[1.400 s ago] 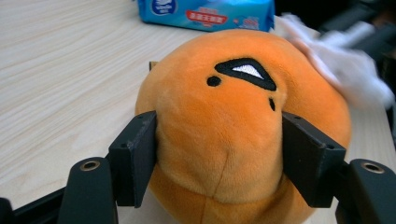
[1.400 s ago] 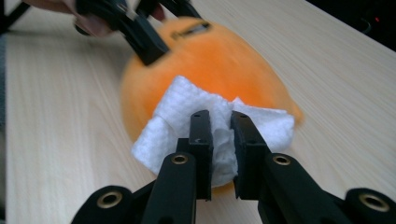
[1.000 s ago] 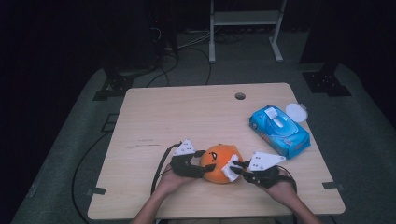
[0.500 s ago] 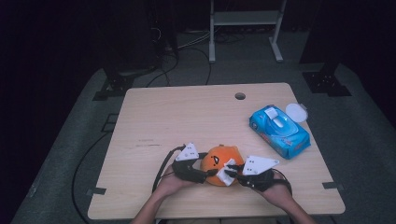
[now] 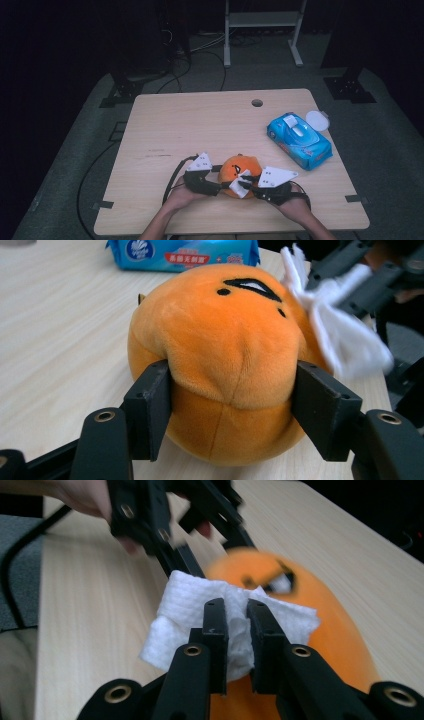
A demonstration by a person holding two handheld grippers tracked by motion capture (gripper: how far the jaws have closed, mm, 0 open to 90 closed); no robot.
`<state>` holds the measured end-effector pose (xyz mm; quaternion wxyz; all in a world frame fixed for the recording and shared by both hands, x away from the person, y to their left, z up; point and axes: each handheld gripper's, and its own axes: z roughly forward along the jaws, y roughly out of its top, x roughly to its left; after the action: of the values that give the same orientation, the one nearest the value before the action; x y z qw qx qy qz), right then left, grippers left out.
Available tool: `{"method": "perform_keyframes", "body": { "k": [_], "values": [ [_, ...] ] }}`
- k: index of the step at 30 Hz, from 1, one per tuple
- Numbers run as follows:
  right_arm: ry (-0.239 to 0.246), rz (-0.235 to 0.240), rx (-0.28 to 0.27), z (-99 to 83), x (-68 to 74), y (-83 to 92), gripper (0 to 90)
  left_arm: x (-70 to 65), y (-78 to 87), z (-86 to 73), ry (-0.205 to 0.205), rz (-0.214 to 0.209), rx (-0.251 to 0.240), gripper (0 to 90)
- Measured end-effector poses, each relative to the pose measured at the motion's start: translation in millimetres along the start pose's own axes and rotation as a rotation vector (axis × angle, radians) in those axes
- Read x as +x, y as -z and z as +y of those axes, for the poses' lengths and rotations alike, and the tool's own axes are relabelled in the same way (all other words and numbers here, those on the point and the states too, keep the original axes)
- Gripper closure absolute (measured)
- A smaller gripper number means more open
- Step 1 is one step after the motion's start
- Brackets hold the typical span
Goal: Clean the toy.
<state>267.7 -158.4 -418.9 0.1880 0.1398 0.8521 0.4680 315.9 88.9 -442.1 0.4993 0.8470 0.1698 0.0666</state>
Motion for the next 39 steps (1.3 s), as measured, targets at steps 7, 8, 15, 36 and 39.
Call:
{"method": "perform_keyframes", "body": {
  "k": [7, 8, 15, 36, 39],
  "values": [
    [0.023, -0.028, 0.01, 0.8, -7.0, 3.1, 79.6, -2.2, -0.1, -2.9, -0.033, 0.017, 0.011, 39.0],
    [0.011, -0.037, 0.014, -2.3, -10.7, 6.0, 79.6, -2.0, -0.1, -3.5, -0.033, 0.015, 0.009, 38.8],
    [-0.062, -0.059, 0.042, -25.1, -20.7, 21.1, 79.5, 6.3, -9.2, -1.1, 0.2, -0.033, 0.04, 10.5],
    [-0.076, -0.063, 0.025, -12.7, -35.0, 25.5, 79.6, -17.5, -15.3, 10.2, 0.053, -0.027, 0.02, 15.9],
    [-0.073, -0.072, 0.019, -13.7, -27.3, 29.1, 79.7, -21.2, -17.1, 12.8, 0.065, -0.002, 0.006, 21.3]
  ]
}}
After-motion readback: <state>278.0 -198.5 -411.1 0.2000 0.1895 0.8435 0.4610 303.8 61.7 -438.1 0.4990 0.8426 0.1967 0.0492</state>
